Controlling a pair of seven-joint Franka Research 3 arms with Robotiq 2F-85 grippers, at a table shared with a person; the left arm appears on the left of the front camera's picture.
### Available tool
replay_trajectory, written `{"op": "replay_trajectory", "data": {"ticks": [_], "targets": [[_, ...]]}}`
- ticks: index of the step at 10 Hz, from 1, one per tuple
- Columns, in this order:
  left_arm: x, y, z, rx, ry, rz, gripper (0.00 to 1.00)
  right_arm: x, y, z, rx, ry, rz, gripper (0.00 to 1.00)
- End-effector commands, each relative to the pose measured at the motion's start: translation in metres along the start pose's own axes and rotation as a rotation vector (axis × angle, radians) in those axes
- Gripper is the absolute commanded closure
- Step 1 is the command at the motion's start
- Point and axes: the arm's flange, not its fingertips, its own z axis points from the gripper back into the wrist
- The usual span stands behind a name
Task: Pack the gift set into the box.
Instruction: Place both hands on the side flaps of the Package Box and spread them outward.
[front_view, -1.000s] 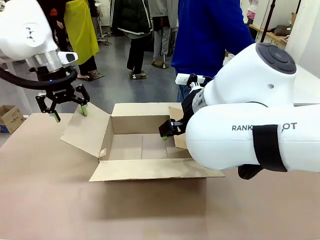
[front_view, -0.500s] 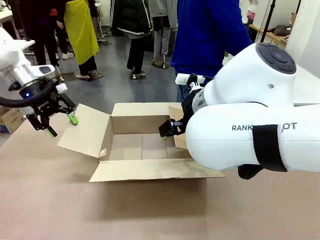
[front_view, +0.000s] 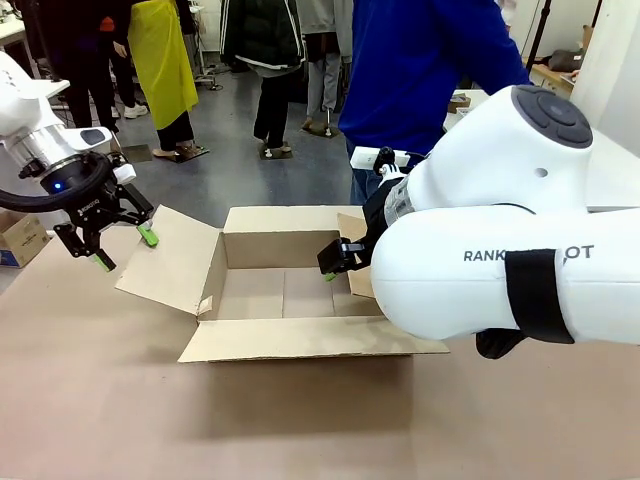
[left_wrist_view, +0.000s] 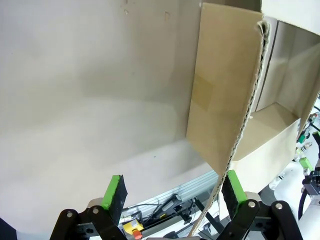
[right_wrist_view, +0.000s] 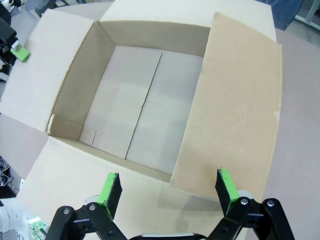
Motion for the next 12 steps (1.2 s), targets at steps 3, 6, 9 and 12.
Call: {"op": "replay_trajectory", "data": {"ticks": [3,6,9,12], "targets": [[-0.001,0.000,0.000,0.022,-0.008,0.010,0.00,0.086,0.042,0.004,-0.186,0.248,-0.028,0.00],[-0.001,0.000,0.000,0.022,-0.008,0.010,0.00,0.134,0.057,-0.029,-0.348,0.445,-0.142,0.00],[-0.001,0.000,0.000,0.022,-0.008,0.010,0.00,0.122,0.058,-0.077,-0.440,0.436,-0.200,0.00],[-0.001,0.000,0.000,0.022,-0.008,0.010,0.00,0.098,0.038,-0.104,-0.531,0.418,-0.196,0.00]]}}
